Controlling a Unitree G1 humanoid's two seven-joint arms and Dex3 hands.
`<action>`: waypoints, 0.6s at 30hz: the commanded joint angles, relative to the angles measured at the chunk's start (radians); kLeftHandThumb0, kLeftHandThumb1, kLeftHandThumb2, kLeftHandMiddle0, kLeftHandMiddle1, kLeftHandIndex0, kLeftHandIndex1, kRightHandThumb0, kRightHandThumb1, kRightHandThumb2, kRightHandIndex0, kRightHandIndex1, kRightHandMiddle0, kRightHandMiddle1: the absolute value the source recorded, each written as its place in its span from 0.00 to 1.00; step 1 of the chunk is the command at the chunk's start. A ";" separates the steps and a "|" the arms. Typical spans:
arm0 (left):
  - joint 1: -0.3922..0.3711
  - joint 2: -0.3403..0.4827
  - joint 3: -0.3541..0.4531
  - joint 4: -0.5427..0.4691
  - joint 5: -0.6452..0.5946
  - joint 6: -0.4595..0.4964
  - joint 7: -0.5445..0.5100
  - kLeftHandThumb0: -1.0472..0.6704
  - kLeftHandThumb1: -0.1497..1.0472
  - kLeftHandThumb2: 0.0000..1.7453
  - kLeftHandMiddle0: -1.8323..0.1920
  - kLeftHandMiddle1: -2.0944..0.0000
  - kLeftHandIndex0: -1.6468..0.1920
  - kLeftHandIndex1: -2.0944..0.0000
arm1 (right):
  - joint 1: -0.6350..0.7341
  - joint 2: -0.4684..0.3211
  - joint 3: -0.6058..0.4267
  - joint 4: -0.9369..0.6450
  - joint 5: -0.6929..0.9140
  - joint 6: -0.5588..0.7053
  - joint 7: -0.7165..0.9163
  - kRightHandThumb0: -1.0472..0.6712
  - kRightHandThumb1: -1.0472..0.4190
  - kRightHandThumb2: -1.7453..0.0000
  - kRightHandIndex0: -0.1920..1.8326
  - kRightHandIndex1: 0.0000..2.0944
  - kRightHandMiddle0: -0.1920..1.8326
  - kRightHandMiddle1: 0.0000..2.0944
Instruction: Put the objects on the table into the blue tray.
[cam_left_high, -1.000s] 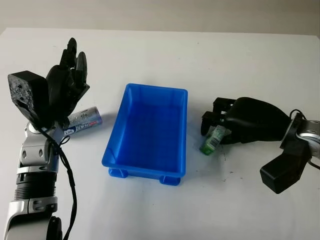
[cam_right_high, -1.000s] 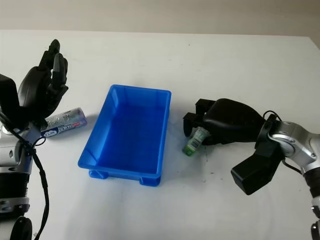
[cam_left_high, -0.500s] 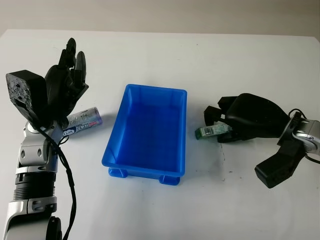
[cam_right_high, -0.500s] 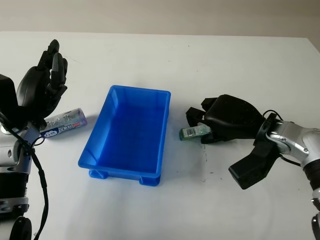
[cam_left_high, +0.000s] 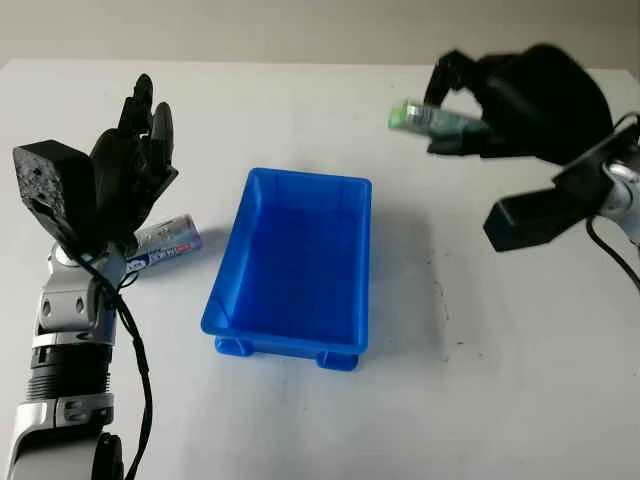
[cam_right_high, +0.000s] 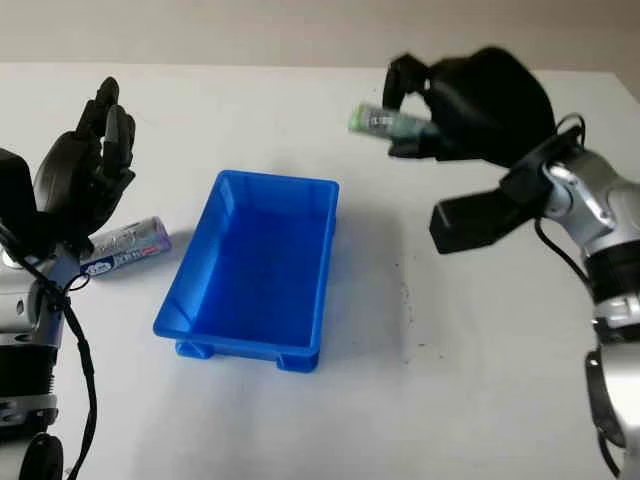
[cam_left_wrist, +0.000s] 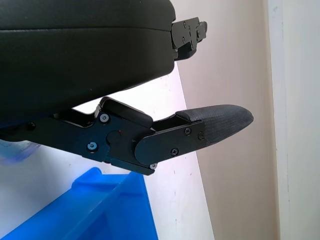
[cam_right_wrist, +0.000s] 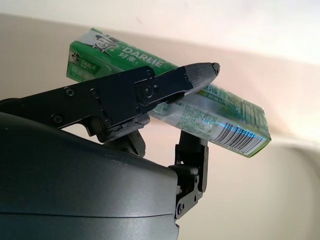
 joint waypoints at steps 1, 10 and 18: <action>-0.005 0.010 -0.002 -0.006 0.004 -0.004 -0.001 0.14 1.00 0.40 1.00 0.98 1.00 0.98 | -0.043 0.036 -0.013 0.012 0.039 -0.007 -0.004 0.35 0.00 0.95 0.66 1.00 0.56 1.00; 0.006 -0.003 -0.003 -0.027 0.007 0.004 0.030 0.13 1.00 0.39 0.98 0.97 0.99 0.97 | -0.023 0.166 0.034 -0.139 0.085 -0.043 0.081 0.34 0.00 0.90 0.66 1.00 0.55 1.00; 0.011 -0.008 -0.008 -0.038 0.011 0.010 0.047 0.14 1.00 0.40 0.98 0.97 0.99 0.97 | 0.030 0.220 0.072 -0.206 0.180 -0.118 0.270 0.32 0.00 0.89 0.61 1.00 0.52 1.00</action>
